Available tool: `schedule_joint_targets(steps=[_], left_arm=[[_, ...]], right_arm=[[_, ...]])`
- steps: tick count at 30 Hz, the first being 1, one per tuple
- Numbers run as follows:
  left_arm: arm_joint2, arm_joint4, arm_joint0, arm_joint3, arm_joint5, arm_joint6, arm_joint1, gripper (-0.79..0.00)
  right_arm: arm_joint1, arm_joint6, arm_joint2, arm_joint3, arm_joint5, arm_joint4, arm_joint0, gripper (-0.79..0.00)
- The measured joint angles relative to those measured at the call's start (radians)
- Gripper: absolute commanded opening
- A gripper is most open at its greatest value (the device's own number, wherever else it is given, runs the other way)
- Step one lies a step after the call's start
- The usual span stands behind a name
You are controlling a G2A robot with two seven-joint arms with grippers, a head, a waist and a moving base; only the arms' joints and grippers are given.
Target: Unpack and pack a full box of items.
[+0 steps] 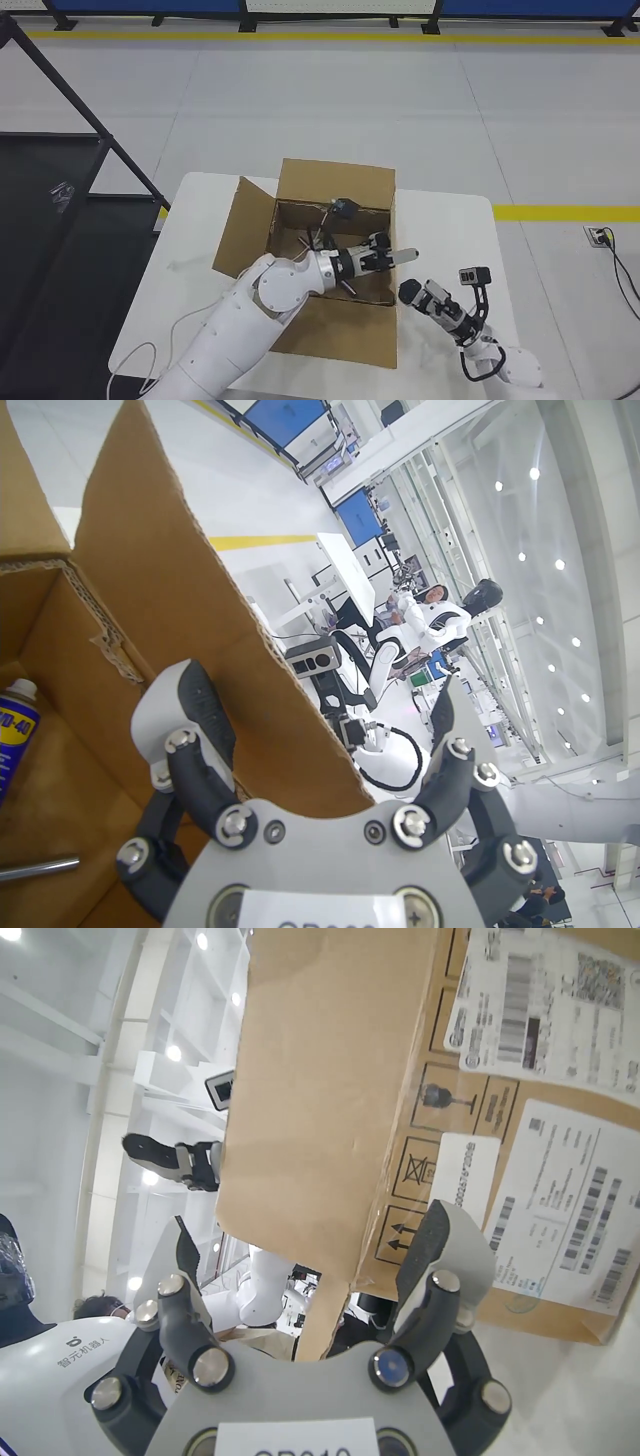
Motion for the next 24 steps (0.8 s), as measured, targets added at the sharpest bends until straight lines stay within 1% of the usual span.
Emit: schedule_joint_targets(steps=[5,9,15,18,24], left_arm=[[0.016,0.006,-0.002,0.005,0.006,0.0,-0.012,0.0],[0.047,0.011,-0.013,0.028,0.016,0.002,-0.03,0.0],[0.1,0.001,-0.048,0.093,0.039,-0.012,-0.065,0.0],[0.127,-0.003,-0.068,0.132,0.051,-0.018,-0.085,0.0],[0.158,-0.021,-0.104,0.197,0.057,-0.031,-0.121,0.0]], right_arm=[[0.023,-0.024,0.111,-0.037,-0.045,0.011,-0.041,0.0],[0.044,-0.026,0.232,-0.111,-0.074,0.047,-0.117,0.0],[0.066,-0.009,0.358,-0.229,-0.078,0.045,-0.234,0.0],[0.071,-0.013,0.391,-0.256,-0.052,0.044,-0.267,0.0],[0.071,-0.014,0.389,-0.255,-0.055,0.044,-0.264,0.0]])
